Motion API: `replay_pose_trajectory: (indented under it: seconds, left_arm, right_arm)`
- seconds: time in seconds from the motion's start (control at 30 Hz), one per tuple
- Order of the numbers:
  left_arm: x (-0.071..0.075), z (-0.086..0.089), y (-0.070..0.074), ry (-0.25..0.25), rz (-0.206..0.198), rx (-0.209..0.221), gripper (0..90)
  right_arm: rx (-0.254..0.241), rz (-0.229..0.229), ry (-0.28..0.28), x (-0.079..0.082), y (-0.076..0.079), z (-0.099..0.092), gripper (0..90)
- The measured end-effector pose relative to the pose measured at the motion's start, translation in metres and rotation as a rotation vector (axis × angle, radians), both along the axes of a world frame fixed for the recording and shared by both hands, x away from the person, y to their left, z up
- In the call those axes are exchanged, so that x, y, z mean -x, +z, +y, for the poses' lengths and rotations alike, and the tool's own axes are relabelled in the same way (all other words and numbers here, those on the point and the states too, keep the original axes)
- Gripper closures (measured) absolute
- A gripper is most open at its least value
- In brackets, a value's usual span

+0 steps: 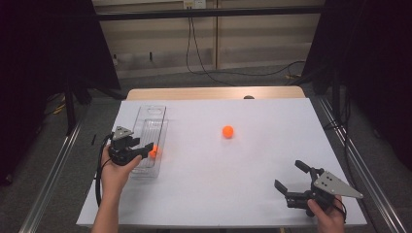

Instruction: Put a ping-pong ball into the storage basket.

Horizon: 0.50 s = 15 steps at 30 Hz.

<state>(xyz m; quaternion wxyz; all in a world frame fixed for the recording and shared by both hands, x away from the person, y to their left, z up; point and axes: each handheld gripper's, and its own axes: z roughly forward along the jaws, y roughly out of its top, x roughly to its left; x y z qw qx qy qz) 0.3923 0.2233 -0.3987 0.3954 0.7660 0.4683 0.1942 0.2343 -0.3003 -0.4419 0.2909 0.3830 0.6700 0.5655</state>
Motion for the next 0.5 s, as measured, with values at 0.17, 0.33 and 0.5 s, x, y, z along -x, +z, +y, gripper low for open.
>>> replay_pose_trajectory:
  seconds: [0.17,0.33,0.5]
  left_arm:
    - [0.002,-0.004,0.005,-0.021,-0.014,0.017,36.4]
    - [0.004,-0.009,0.009,-0.038,-0.022,0.039,33.3]
    - [0.006,-0.011,0.012,-0.041,-0.023,0.058,30.1]
  right_arm:
    - [0.001,0.000,0.002,-0.001,0.000,0.000,2.2]
    - [0.001,-0.001,0.002,-0.001,0.000,0.000,2.2]
    - [0.007,-0.003,0.006,-0.003,-0.001,0.001,2.2]
